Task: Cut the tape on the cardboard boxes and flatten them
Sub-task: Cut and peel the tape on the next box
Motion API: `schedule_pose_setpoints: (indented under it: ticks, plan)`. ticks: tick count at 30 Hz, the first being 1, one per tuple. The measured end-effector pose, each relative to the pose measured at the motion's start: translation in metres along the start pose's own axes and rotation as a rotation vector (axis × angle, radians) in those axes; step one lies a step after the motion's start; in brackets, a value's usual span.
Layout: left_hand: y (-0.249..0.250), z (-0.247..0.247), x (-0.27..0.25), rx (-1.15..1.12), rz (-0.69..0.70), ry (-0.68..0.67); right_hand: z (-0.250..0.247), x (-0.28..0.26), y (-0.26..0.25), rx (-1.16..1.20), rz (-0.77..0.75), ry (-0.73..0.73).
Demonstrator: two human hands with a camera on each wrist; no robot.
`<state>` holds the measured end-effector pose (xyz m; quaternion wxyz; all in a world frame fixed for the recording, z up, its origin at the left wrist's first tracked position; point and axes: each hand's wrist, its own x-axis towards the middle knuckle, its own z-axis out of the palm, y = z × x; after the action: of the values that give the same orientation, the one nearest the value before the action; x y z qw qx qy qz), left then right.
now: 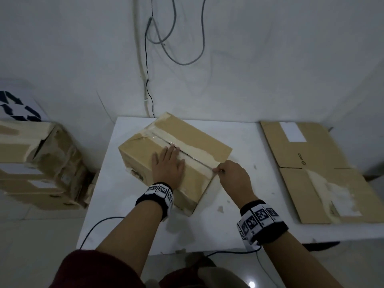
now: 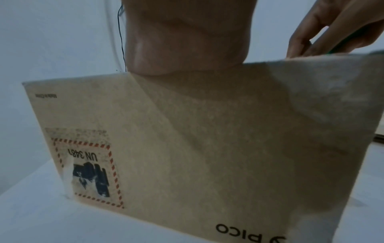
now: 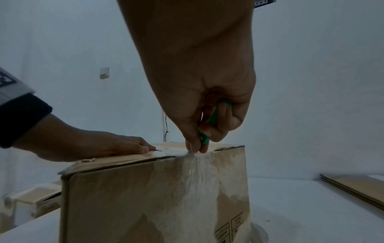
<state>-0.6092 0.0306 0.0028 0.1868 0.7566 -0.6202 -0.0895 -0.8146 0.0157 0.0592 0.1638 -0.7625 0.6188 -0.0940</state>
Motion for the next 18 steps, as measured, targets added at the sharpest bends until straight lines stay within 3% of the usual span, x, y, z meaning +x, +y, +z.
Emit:
schedule_pose_setpoints:
  ticks: [4,6,8,12,18]
  plan:
    - [0.000,-0.001,0.000,-0.031,0.080,0.052,0.000,0.001,-0.002,0.018,0.024,0.010]
    - [0.005,-0.005,0.000,-0.013,0.326,0.035,0.000,0.001,0.000,0.057,0.032,0.022]
    - [0.014,-0.007,0.001,0.017,0.531,-0.077,0.001,0.001,0.003,0.069,0.025,0.036]
    - [0.030,-0.012,0.010,0.079,0.548,-0.207,0.004,0.002,0.007,0.086,0.012,0.071]
    - [0.039,-0.017,0.014,0.080,0.554,-0.252,0.003,0.002,0.010,0.120,0.020,0.066]
